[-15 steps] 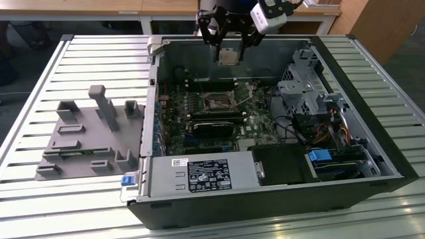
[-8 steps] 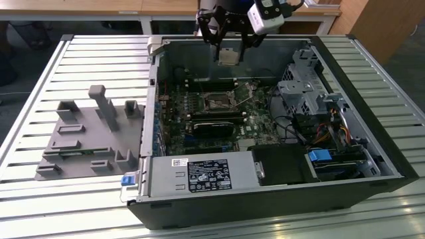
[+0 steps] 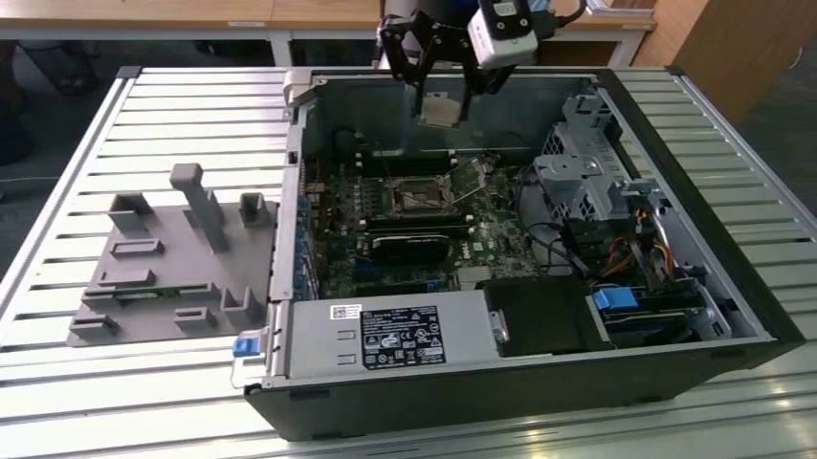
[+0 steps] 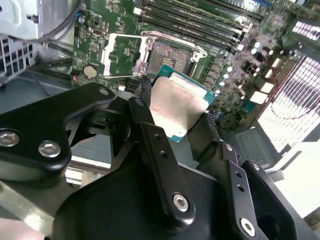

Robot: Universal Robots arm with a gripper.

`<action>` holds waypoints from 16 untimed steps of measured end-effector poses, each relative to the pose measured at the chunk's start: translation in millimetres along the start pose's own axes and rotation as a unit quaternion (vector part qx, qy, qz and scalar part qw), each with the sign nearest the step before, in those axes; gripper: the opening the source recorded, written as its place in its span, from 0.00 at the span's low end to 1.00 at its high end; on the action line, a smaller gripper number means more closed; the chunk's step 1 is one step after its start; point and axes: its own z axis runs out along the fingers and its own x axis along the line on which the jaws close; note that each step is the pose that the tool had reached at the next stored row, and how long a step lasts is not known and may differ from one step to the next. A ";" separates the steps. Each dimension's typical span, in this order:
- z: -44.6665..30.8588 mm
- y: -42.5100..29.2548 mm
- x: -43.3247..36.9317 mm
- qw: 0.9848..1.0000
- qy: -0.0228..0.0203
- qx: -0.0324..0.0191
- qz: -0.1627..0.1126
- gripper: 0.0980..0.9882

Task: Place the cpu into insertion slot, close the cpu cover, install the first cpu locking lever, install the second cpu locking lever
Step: 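Place the cpu into insertion slot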

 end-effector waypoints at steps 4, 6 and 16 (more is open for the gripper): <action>0.4 0.0 0.0 1.000 -0.003 -0.001 0.030 0.50; 0.6 0.0 0.0 0.999 -0.004 -0.001 0.045 0.50; 1.9 -0.1 0.0 0.993 -0.011 -0.002 0.121 0.50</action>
